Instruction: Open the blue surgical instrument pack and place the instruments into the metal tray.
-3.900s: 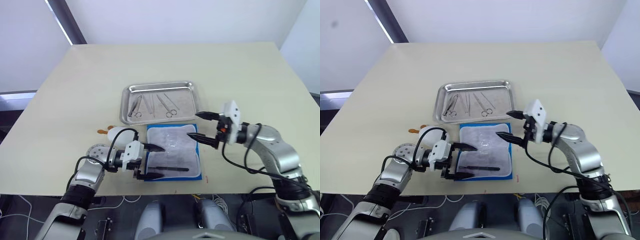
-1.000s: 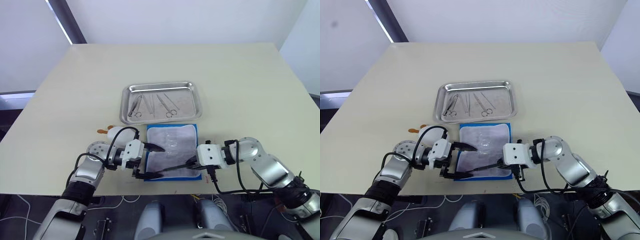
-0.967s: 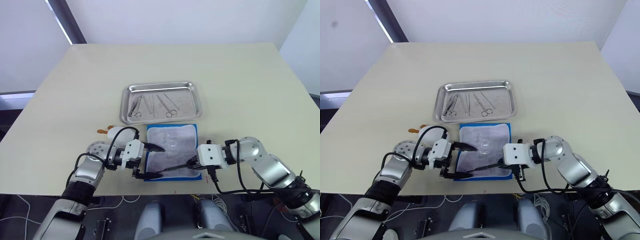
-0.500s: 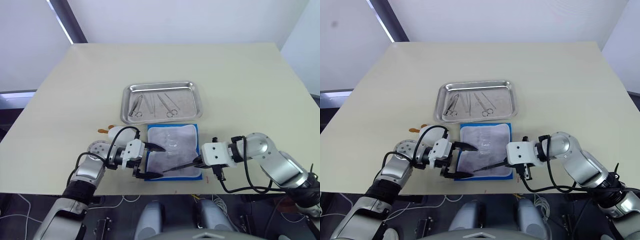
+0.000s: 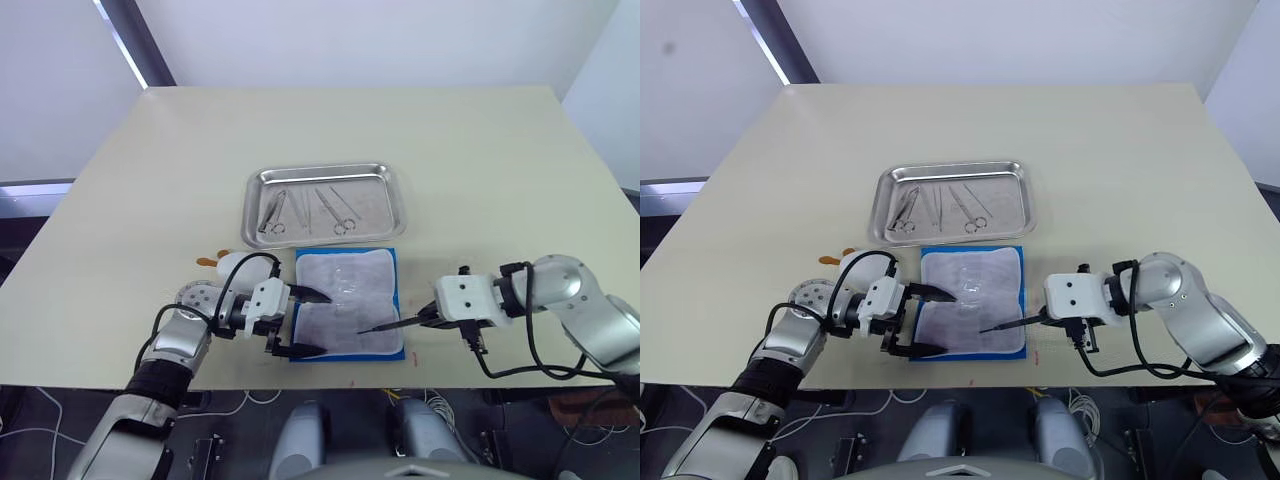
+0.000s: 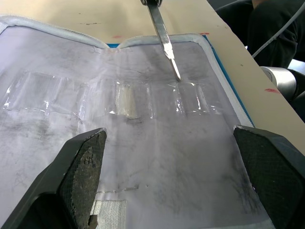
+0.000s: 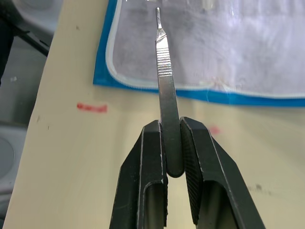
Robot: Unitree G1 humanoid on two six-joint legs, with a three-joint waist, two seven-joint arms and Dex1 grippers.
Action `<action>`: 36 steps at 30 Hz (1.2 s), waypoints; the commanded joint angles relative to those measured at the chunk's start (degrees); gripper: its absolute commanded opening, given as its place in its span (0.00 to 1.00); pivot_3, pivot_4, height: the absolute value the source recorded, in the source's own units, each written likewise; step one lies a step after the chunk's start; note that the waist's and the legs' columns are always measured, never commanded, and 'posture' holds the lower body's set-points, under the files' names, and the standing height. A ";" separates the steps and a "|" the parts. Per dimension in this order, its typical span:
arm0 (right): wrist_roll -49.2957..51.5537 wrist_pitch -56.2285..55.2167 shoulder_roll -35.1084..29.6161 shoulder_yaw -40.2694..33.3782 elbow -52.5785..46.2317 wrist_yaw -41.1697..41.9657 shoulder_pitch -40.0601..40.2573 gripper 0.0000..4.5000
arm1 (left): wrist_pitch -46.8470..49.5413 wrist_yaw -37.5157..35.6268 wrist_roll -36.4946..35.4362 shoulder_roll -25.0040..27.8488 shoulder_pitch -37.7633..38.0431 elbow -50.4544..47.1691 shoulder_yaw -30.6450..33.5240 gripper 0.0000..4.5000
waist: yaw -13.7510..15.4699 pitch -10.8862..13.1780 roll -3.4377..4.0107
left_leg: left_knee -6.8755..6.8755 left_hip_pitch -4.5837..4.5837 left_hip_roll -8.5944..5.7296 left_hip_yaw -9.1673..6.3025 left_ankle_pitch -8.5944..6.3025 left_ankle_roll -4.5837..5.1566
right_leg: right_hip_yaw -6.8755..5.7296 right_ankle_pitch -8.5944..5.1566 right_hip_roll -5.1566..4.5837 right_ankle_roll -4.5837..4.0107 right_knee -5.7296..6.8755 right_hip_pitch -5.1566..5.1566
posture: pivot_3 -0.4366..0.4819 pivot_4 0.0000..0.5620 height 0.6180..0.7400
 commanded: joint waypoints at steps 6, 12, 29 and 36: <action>2.63 -1.18 -2.34 -4.70 -1.94 0.80 0.81 0.01 | 1.15 0.31 4.12 0.22 1.90 5.01 -2.07 1.00 | -0.04 0.00 0.01 | 0.00 0.02 0.00 0.00 0.00 0.00 | 0.01 0.00 0.01 0.00 0.01 0.01 | 0.48 0.27 1.00; 10.72 7.00 1.96 -14.37 1.84 -5.02 -0.37 0.01 | 1.99 0.84 3.91 0.22 2.18 3.60 -2.04 1.00 | -0.03 0.00 0.00 | 0.01 0.00 0.00 0.02 0.00 0.00 | 0.02 0.01 -0.01 0.01 0.00 0.02 | 0.48 0.27 1.00; 8.49 20.60 24.12 -10.93 12.96 -29.11 -13.98 0.01 | 1.59 1.64 4.07 0.32 2.99 3.96 -1.38 1.00 | -0.12 0.06 0.15 | -0.01 -0.07 0.00 -0.02 0.00 0.00 | 0.02 0.12 0.03 -0.19 0.04 -0.07 | 0.48 0.27 1.00; 6.49 21.55 31.16 -9.97 18.47 -35.94 -18.32 0.01 | 1.16 1.78 4.16 0.34 3.31 4.16 -1.19 1.00 | -0.32 0.05 0.16 | -0.01 -0.06 0.00 0.01 0.00 0.01 | 0.04 0.14 0.02 -0.23 0.05 -0.08 | 0.48 0.27 1.00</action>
